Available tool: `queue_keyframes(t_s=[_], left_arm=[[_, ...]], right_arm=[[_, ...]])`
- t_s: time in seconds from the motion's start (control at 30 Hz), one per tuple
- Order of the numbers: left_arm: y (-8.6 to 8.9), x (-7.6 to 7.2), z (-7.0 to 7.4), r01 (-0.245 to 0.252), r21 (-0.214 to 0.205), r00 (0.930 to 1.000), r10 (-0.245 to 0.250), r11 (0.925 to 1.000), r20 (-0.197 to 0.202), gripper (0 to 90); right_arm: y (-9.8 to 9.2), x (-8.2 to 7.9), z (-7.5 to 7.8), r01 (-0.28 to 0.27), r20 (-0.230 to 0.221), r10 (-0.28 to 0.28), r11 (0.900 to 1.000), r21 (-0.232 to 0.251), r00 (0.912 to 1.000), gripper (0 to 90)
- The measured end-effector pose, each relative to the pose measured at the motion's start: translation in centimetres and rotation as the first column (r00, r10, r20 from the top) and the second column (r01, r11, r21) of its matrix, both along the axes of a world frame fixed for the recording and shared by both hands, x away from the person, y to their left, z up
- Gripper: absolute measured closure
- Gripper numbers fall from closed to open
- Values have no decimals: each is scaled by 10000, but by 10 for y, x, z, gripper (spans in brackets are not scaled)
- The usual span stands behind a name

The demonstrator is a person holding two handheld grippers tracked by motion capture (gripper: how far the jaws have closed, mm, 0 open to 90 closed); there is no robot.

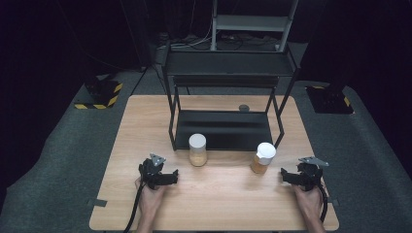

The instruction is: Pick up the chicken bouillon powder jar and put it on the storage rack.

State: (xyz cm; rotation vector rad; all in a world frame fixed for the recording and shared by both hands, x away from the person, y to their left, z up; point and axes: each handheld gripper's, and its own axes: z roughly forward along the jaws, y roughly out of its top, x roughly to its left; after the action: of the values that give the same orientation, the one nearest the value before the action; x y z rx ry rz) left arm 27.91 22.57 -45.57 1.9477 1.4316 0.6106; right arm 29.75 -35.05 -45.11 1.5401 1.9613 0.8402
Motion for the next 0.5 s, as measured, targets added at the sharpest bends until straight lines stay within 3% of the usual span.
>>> queue_keyframes(t_s=[0.27, 0.37, 0.5], left_arm=[[-1, -1, 0, -22, 4, 10000, 22, 10000, -3, 16], [0, 1, 4, 207, 21, 9995, -207, 9998, -234, 8], [10, 2, 7, 585, -575, 9973, -609, 9966, -403, 6]], right_arm=[[0, 0, 0, 14, 1, -14, 10000, -7, 10000, 26], [0, 0, 0, 14, 1, -14, 10000, -5, 10000, 26], [1, 0, 0, 21, 5, -21, 10000, -13, 10000, 27]])
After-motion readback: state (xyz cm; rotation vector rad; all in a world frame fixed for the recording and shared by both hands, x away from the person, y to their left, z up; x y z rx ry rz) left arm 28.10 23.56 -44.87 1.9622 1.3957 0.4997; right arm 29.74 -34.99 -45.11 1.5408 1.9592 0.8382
